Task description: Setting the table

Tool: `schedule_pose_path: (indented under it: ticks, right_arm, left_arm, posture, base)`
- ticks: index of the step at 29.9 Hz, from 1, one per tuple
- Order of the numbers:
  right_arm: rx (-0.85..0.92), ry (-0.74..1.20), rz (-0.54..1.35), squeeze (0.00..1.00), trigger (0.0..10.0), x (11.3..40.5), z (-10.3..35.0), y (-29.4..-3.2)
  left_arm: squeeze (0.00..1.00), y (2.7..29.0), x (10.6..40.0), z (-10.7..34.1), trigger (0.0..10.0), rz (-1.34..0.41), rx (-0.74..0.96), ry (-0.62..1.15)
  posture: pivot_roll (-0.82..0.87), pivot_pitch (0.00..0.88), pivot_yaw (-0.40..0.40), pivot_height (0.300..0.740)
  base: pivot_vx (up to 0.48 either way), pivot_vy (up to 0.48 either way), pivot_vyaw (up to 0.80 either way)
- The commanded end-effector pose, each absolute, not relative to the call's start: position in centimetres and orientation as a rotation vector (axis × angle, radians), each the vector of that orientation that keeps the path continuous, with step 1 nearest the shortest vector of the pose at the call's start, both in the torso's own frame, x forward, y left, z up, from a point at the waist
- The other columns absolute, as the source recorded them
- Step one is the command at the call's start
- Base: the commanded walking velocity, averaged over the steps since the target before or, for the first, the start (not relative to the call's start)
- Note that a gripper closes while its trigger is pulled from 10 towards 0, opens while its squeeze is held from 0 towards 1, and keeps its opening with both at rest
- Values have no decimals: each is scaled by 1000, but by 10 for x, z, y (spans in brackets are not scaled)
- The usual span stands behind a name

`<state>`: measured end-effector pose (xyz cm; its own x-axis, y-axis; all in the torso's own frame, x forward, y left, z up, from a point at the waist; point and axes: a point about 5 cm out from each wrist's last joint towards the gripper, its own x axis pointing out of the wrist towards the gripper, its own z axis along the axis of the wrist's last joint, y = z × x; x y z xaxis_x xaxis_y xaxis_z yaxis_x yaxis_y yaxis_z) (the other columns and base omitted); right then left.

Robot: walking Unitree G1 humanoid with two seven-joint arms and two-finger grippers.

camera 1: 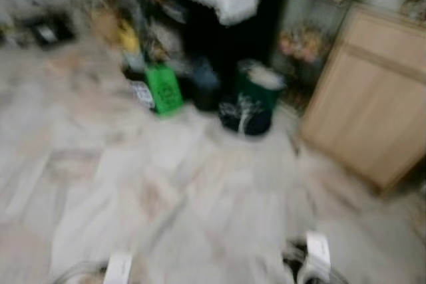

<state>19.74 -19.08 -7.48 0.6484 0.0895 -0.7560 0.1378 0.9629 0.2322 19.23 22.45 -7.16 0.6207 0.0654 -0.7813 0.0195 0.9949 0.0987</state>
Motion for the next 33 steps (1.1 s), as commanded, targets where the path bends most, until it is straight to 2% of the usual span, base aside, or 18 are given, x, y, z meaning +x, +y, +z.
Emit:
schedule_pose_path:
  ticks: [1,24,29,33]
  right_arm:
    - [286,876,-37,0,10000,196,-76,-191]
    - [310,873,-61,0,10000,192,-78,-186]
    - [332,844,-69,0,10000,196,-76,-186]
    - [358,803,-79,0,10000,200,-73,-187]
  left_arm:
    - [0,224,186,-75,10000,10,117,924]
    - [0,224,193,-71,10000,-30,142,902]
    - [0,223,195,-70,10000,-30,137,896]
    - [0,224,193,-71,10000,-31,146,905]
  posture:
    - [-65,0,20,740]
    - [-77,0,44,740]
    - [-76,29,40,740]
    - [-82,39,42,740]
  base:
    - [0,0,-800]
    - [0,0,-800]
    - [0,0,-798]
    - [0,0,0]
